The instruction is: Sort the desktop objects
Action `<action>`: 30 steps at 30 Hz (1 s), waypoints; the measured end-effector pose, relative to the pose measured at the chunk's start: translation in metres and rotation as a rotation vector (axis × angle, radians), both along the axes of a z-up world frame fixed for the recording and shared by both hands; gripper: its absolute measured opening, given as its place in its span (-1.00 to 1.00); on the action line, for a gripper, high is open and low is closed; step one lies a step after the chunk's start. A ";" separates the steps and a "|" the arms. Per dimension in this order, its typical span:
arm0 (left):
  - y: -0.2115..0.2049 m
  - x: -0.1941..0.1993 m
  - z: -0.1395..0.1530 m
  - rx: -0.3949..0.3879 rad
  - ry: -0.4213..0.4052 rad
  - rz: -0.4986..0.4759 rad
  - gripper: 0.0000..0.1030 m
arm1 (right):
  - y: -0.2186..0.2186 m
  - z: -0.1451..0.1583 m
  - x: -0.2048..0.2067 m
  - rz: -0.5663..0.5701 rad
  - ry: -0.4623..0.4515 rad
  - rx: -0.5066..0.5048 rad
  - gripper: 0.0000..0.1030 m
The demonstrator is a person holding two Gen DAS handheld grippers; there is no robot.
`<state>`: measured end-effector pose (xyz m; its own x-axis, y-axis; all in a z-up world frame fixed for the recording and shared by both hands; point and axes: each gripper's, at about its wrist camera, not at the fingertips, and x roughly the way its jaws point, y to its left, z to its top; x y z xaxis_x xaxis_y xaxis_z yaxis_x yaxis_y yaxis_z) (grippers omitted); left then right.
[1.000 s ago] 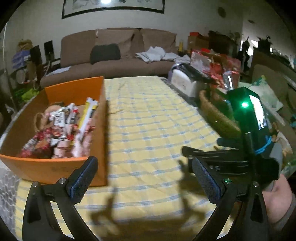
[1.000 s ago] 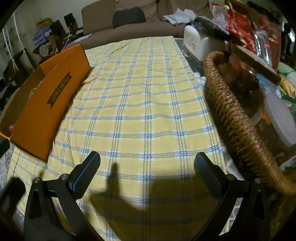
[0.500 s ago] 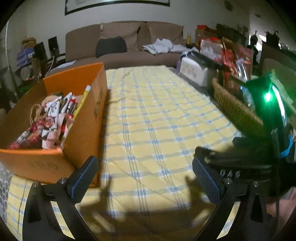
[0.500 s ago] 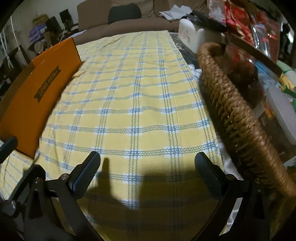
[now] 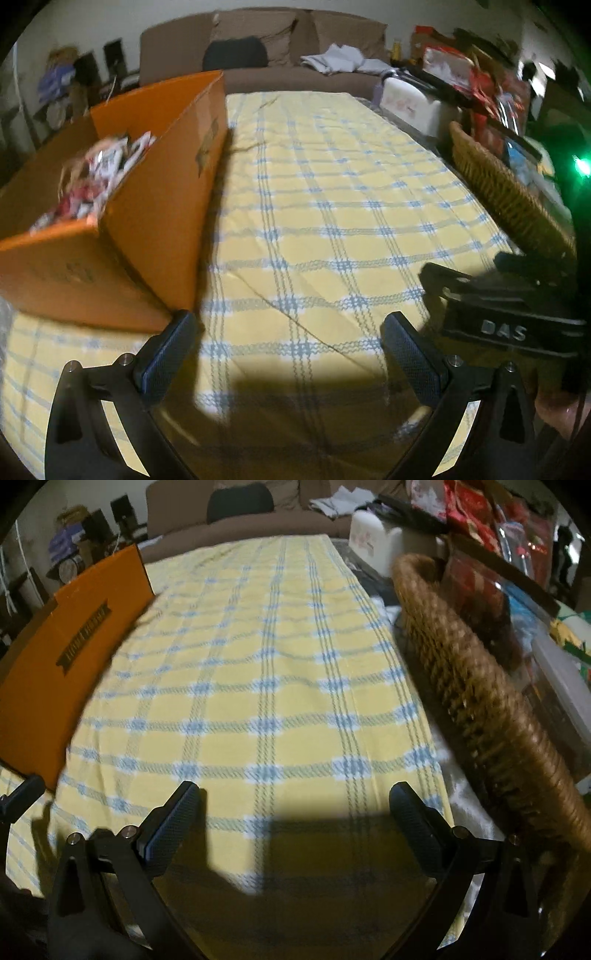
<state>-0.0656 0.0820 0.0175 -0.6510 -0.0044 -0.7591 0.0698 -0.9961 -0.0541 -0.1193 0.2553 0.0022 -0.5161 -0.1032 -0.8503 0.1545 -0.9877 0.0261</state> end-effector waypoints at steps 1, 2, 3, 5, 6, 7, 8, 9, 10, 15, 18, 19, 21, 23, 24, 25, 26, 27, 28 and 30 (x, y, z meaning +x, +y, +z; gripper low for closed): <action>-0.001 0.001 -0.001 0.008 0.000 0.005 1.00 | 0.003 0.001 0.001 0.002 0.002 -0.002 1.00; 0.000 0.001 -0.001 0.006 0.000 0.006 1.00 | 0.006 0.001 0.003 0.004 0.004 -0.003 1.00; -0.001 0.002 0.000 0.007 -0.001 0.008 1.00 | 0.009 0.000 0.005 0.010 0.001 -0.007 1.00; -0.005 0.003 0.000 0.029 0.002 0.019 1.00 | 0.008 -0.001 0.009 0.039 0.014 0.008 1.00; -0.009 0.005 0.001 0.049 0.002 0.029 1.00 | 0.005 -0.001 0.010 0.051 0.016 0.019 1.00; -0.012 0.006 0.001 0.059 0.007 0.041 1.00 | 0.002 -0.002 0.013 0.063 0.020 0.026 1.00; -0.012 0.005 -0.001 0.047 0.005 0.040 1.00 | 0.000 -0.002 0.015 0.067 0.026 0.029 1.00; -0.010 0.003 -0.004 0.019 -0.007 0.033 1.00 | -0.001 -0.003 0.017 0.066 0.037 0.033 1.00; -0.006 -0.001 -0.010 -0.021 -0.039 0.024 1.00 | 0.000 -0.004 0.019 0.057 0.049 0.028 1.00; -0.005 -0.004 -0.016 -0.020 -0.063 0.020 1.00 | 0.005 -0.003 0.024 0.014 0.055 0.026 1.00; -0.003 -0.006 -0.016 -0.027 -0.067 0.012 1.00 | 0.009 -0.003 0.027 0.004 0.052 0.018 1.00; -0.004 -0.006 -0.016 -0.027 -0.067 0.010 1.00 | 0.009 -0.003 0.027 0.003 0.052 0.018 1.00; -0.004 -0.006 -0.015 -0.027 -0.067 0.010 1.00 | 0.008 -0.003 0.026 0.003 0.053 0.019 1.00; -0.005 -0.006 -0.015 -0.028 -0.067 0.010 1.00 | 0.009 -0.002 0.027 0.005 0.053 0.018 1.00; -0.005 -0.005 -0.014 -0.029 -0.068 0.010 1.00 | 0.009 -0.002 0.027 0.007 0.053 0.018 1.00; -0.005 -0.005 -0.014 -0.029 -0.068 0.010 1.00 | 0.010 -0.002 0.028 0.010 0.053 0.017 1.00; -0.005 -0.005 -0.014 -0.029 -0.068 0.011 1.00 | 0.010 -0.002 0.028 0.013 0.053 0.016 1.00; -0.005 -0.005 -0.014 -0.029 -0.068 0.011 1.00 | 0.010 -0.003 0.028 0.013 0.054 0.015 1.00; -0.005 -0.005 -0.014 -0.029 -0.068 0.011 1.00 | 0.010 -0.003 0.029 0.013 0.054 0.017 1.00; -0.005 -0.005 -0.014 -0.029 -0.068 0.011 1.00 | 0.010 -0.003 0.029 0.013 0.054 0.015 1.00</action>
